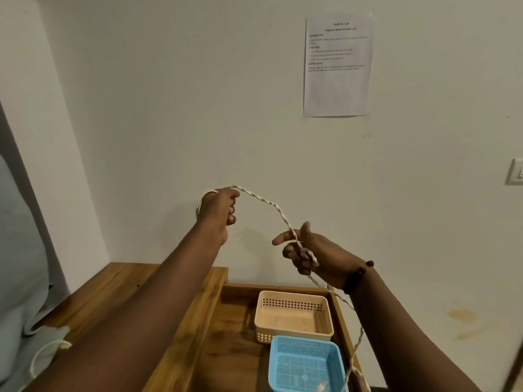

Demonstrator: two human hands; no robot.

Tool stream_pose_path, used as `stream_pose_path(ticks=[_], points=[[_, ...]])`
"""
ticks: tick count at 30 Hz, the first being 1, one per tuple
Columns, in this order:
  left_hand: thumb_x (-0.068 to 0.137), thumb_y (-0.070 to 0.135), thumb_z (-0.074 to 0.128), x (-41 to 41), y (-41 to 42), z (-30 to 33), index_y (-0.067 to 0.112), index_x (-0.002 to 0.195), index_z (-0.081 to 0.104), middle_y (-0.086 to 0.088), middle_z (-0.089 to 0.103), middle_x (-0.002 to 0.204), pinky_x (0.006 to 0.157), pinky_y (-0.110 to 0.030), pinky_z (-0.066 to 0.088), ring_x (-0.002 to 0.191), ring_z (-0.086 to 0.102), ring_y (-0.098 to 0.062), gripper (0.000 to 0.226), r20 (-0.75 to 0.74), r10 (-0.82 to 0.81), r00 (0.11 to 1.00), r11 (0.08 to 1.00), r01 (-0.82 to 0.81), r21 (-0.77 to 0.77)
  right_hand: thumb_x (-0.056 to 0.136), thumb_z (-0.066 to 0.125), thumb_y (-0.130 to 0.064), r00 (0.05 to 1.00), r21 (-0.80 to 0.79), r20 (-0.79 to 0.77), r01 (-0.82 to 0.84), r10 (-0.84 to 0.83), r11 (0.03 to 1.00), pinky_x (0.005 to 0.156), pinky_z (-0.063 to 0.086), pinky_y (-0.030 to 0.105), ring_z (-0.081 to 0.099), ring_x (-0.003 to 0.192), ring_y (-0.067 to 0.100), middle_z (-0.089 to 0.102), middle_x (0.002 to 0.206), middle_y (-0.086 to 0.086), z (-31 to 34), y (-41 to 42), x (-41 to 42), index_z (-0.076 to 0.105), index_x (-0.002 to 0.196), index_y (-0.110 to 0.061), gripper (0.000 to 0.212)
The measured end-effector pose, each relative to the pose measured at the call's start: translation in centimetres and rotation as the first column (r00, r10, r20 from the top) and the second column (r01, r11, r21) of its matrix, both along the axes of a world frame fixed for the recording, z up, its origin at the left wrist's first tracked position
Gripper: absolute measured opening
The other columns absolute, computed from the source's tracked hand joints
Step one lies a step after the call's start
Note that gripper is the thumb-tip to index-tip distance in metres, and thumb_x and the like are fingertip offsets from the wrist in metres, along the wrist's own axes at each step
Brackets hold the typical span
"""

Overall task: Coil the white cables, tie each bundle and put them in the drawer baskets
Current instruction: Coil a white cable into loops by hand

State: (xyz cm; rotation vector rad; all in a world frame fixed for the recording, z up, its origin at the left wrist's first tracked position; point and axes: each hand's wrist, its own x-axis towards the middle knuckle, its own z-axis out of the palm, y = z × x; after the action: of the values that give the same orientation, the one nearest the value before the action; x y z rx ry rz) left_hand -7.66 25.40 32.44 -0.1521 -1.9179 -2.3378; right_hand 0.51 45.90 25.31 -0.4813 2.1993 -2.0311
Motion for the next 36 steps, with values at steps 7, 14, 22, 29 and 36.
stream_pose_path(ticks=[7,14,22,29,36], points=[[0.096,0.049,0.046,5.4,-0.2,-1.8,0.007,0.079,0.065,0.002,0.028,0.051,0.044,-0.024,0.039,0.042,0.030,-0.009,0.048,0.297,-0.776,0.556,0.372,0.784,-0.496,0.104,0.035,-0.032,0.672,0.065,-0.316,0.719,-0.669,0.692,0.050,0.044,0.023,0.052,0.058,0.017,0.056,0.069,0.001,1.0,-0.2,-1.9,0.062,0.090,-0.011,0.037],[0.096,0.040,0.045,11.5,4.3,1.4,0.006,0.117,0.065,-0.004,0.070,0.070,0.071,-0.032,0.059,0.068,0.069,-0.015,0.044,-0.416,-0.903,0.108,0.131,0.991,-0.028,0.101,0.044,-0.015,0.970,0.264,-0.179,0.210,-0.166,0.941,0.074,0.046,0.021,0.057,0.068,0.001,0.070,0.079,0.001,-0.9,-5.5,0.6,0.058,0.093,-0.014,0.016],[0.101,0.031,0.046,3.0,1.3,-0.7,0.007,0.098,0.067,-0.011,0.076,0.086,0.093,-0.046,0.053,0.084,0.073,-0.021,0.032,-0.402,-0.312,0.861,0.866,0.083,-0.493,0.090,0.010,-0.070,0.996,-0.035,-0.046,-0.072,0.071,0.997,0.050,0.028,0.018,0.037,0.057,0.006,0.050,0.069,-0.001,-1.2,-3.2,1.5,0.060,0.111,-0.007,0.083],[0.080,0.080,0.007,3.9,0.7,-5.0,0.024,0.082,0.067,0.005,0.060,0.068,0.068,-0.034,0.052,0.068,0.062,-0.014,0.082,-0.188,-0.397,0.898,0.131,-0.147,-0.980,0.090,0.062,-0.042,0.866,0.549,-0.489,0.398,-0.103,0.735,0.063,0.042,0.023,0.051,0.064,0.008,0.063,0.074,-0.006,3.2,0.8,1.8,0.069,0.098,-0.020,0.025],[0.096,0.055,0.044,7.4,2.5,-3.4,0.008,0.087,0.073,-0.003,0.048,0.053,0.073,-0.042,0.049,0.052,0.046,-0.016,0.057,0.263,-0.805,0.532,0.085,0.542,-0.836,0.094,0.053,-0.047,0.515,0.315,-0.762,0.824,-0.393,0.471,0.058,0.048,0.030,0.060,0.063,0.010,0.066,0.068,-0.009,5.2,2.0,0.6,0.065,0.076,-0.027,0.030]])
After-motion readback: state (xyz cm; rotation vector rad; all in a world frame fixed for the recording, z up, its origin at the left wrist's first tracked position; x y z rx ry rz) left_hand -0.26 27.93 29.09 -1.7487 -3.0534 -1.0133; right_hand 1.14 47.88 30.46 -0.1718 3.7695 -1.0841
